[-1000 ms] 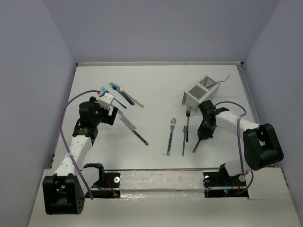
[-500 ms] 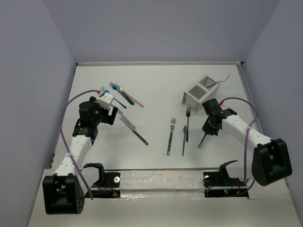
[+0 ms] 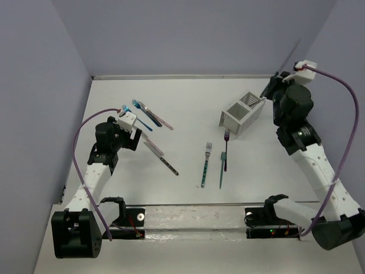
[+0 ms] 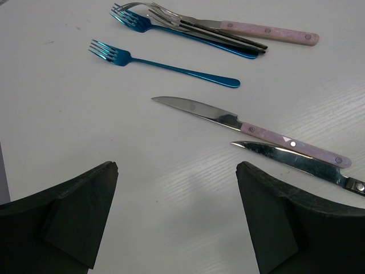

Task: Sort the eating utensils into containers

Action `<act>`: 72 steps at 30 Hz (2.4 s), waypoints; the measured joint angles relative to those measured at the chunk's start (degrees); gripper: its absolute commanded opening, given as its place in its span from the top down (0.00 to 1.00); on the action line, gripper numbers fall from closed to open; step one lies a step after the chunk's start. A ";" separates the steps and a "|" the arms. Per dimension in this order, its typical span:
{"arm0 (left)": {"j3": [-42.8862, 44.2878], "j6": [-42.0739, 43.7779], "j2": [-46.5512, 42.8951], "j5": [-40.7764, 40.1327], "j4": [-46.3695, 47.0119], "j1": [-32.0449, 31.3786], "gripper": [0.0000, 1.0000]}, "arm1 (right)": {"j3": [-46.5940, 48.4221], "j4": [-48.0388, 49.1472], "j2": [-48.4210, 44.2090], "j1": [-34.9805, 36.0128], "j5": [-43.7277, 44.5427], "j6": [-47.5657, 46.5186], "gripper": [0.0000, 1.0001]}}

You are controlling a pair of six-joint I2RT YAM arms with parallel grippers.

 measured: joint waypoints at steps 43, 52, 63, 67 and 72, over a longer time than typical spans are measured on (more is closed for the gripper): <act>0.00 -0.07 3.69 -3.85 0.81 0.00 0.01 | -22.67 39.10 27.74 0.02 -22.27 -26.25 0.44; 0.00 -0.07 3.69 -3.85 0.81 0.00 0.01 | -8.11 15.61 13.49 0.68 -23.26 -14.51 0.48; 0.00 -0.07 3.04 -3.85 0.83 0.00 0.01 | -11.96 -16.96 10.80 16.46 -21.33 11.28 0.52; 0.00 -0.07 2.49 -3.85 0.85 0.00 0.01 | -17.35 -25.86 14.60 21.05 -21.49 18.49 0.57; 0.00 -0.07 1.88 -3.82 0.96 0.00 0.01 | -18.10 -28.57 18.29 22.49 -20.35 23.02 0.65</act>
